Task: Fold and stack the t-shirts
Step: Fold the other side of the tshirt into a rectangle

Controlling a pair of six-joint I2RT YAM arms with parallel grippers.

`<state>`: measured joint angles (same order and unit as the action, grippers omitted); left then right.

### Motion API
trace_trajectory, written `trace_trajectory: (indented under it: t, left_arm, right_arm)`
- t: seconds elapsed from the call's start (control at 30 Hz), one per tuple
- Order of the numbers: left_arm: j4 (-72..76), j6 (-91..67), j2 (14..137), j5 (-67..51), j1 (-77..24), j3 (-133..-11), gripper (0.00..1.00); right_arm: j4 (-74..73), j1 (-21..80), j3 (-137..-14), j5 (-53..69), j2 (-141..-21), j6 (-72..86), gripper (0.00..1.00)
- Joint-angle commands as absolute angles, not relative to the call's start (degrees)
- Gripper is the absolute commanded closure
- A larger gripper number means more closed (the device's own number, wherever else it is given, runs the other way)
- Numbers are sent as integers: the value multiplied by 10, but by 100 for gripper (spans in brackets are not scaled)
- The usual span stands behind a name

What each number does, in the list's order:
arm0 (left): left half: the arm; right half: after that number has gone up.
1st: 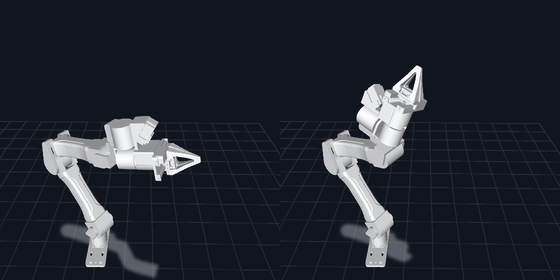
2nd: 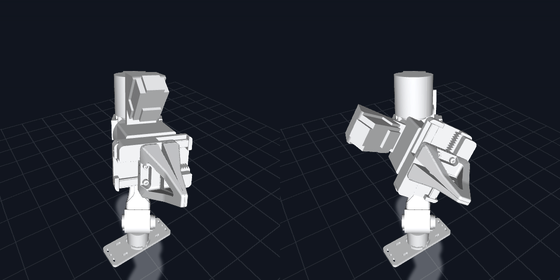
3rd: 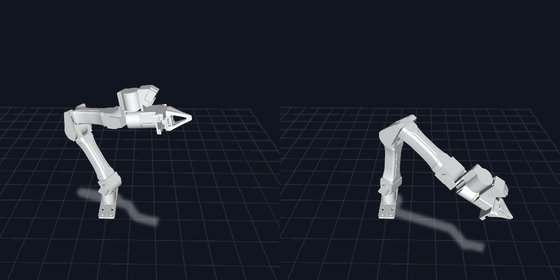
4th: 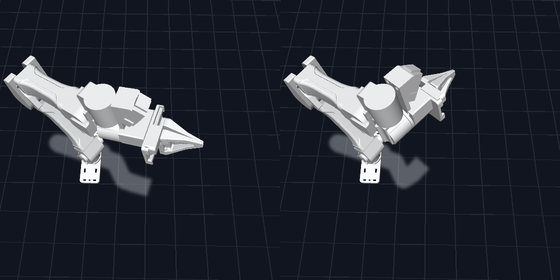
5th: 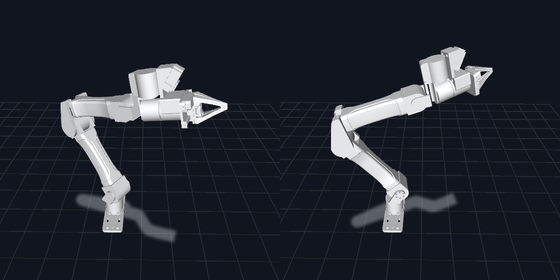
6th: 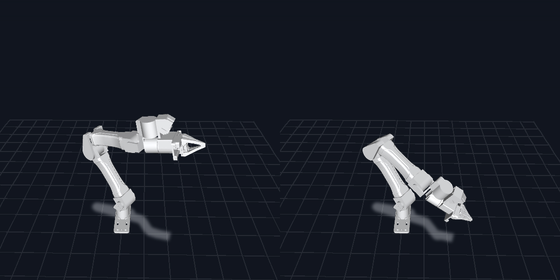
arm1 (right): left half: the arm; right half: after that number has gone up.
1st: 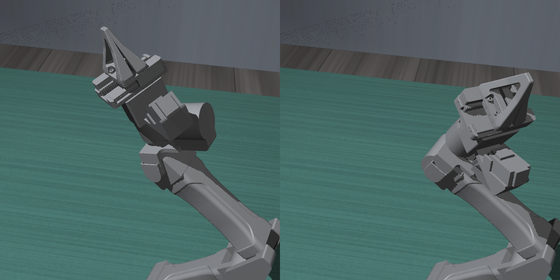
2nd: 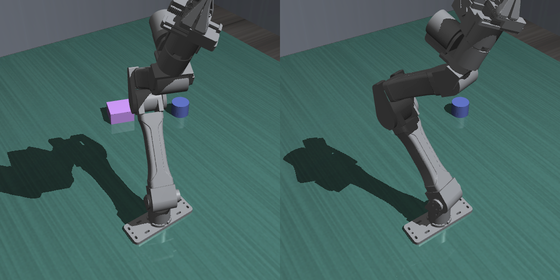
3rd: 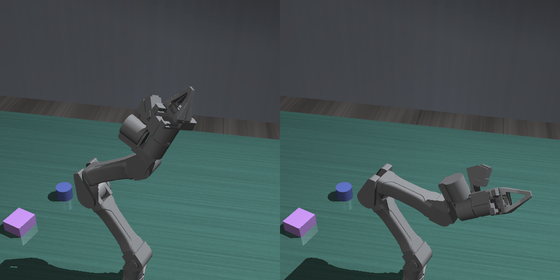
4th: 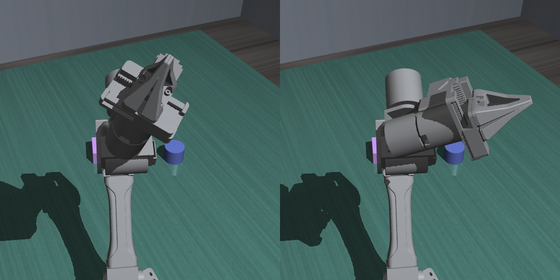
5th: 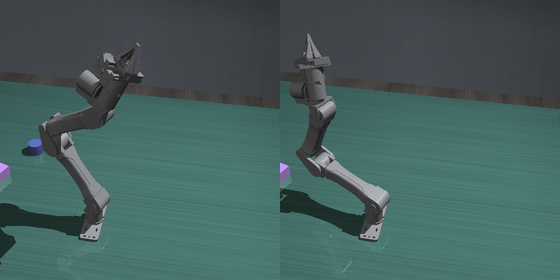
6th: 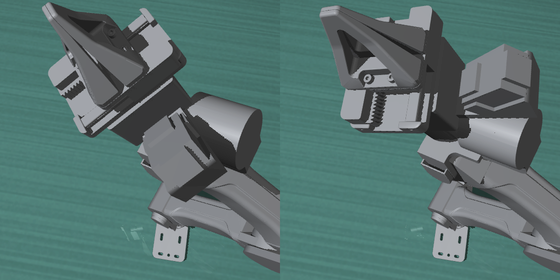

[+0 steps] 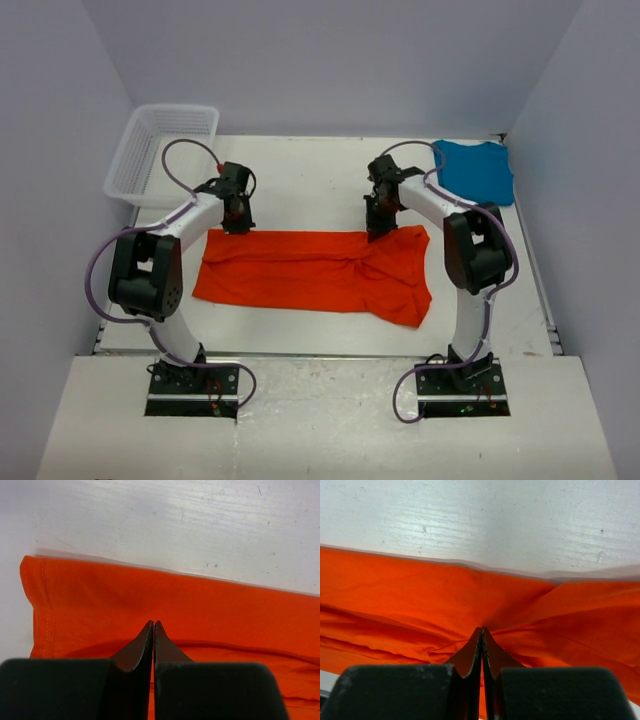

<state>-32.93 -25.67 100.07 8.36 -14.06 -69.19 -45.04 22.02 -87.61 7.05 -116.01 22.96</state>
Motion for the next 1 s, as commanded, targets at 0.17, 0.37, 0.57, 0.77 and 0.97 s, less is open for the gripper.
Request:
trace_trajectory:
  t: [0.17, 0.37, 0.57, 0.77, 0.97]
  left_arm:
    - [-313, -236, 969, 83, -144, -690, 100]
    - [-313, -235, 968, 87, -144, -683, 100]
    - [-307, -239, 964, 84, -144, -668, 100]
    - [-300, -245, 970, 72, -144, -665, 100]
    - [-300, -248, 972, 73, -145, -664, 100]
  right_arm:
    - [-427, 220, -848, 76, -1158, 242, 100]
    - [-396, 223, -757, 98, -1087, 256, 100]
    - [-388, 265, -610, 91, -940, 279, 100]
    - [-389, 302, -534, 77, -767, 302, 100]
    - [-381, 301, -516, 74, -782, 303, 100]
